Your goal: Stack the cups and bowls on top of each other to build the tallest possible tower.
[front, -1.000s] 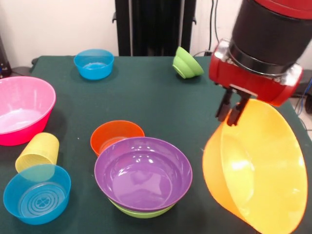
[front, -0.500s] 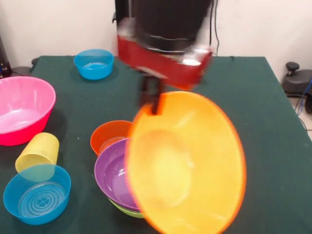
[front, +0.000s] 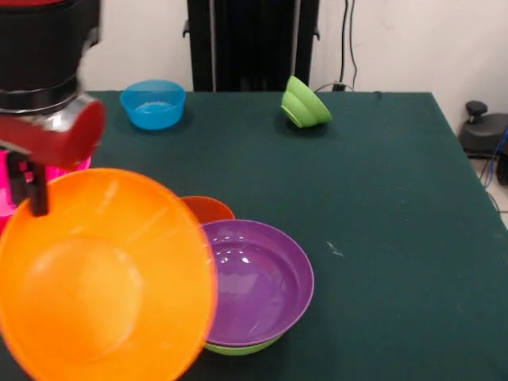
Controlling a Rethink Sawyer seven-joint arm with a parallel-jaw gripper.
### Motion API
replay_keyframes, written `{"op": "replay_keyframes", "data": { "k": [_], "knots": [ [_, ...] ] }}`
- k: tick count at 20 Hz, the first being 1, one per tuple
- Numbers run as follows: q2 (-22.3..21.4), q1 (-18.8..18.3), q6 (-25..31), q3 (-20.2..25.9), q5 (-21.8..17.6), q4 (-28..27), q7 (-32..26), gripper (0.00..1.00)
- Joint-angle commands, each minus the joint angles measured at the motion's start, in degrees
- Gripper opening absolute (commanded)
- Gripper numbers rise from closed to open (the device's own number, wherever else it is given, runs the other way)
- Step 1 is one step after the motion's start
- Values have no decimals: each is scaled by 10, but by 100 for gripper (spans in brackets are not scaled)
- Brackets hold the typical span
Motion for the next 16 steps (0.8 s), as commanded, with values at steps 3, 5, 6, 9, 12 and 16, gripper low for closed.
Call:
{"op": "replay_keyframes", "data": {
  "k": [3,5,6,9,12,16],
  "knots": [
    [3,21,-53,49,-42,86,-153,0],
    [-16,34,-49,36,-46,104,-132,0],
    [-23,42,-42,31,-45,111,-116,0],
    [-50,61,-31,25,-35,141,-70,0],
    [-64,81,-23,23,-24,160,-25,0],
    [-60,99,-30,21,-12,165,31,0]
  ]
}}
